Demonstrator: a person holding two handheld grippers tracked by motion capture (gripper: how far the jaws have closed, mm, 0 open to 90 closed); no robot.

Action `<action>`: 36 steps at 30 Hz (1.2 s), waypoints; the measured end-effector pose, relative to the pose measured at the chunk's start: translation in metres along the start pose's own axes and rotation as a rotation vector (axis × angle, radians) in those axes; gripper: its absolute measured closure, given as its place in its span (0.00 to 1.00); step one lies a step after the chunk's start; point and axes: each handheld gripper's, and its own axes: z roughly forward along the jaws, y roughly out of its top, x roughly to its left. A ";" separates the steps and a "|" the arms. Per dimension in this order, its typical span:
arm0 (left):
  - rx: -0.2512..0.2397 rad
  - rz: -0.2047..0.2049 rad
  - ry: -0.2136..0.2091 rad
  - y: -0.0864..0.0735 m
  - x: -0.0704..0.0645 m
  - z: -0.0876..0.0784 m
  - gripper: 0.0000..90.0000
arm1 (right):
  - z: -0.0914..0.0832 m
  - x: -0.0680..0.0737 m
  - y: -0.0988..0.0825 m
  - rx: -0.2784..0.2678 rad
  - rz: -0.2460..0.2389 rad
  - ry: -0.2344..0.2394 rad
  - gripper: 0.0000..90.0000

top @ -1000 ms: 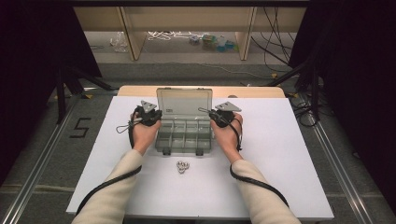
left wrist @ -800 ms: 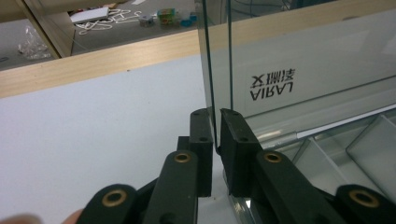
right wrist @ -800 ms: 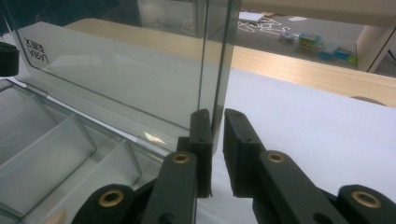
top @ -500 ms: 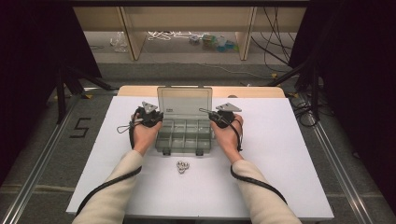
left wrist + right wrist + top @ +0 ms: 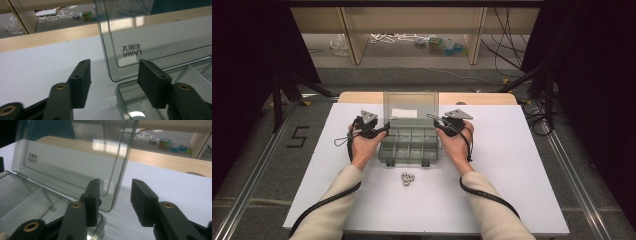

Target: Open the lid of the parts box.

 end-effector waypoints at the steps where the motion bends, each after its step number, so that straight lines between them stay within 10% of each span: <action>1: -0.009 -0.002 -0.004 0.000 -0.001 -0.002 0.44 | -0.001 0.000 0.000 -0.001 0.000 0.010 0.63; 16: -0.039 0.058 -0.168 -0.006 -0.003 -0.047 0.25 | -0.026 0.008 0.008 -0.067 -0.061 0.100 0.35; 36: -0.089 0.154 -0.226 -0.029 -0.008 -0.129 0.24 | -0.115 0.001 -0.010 -0.129 -0.130 0.224 0.32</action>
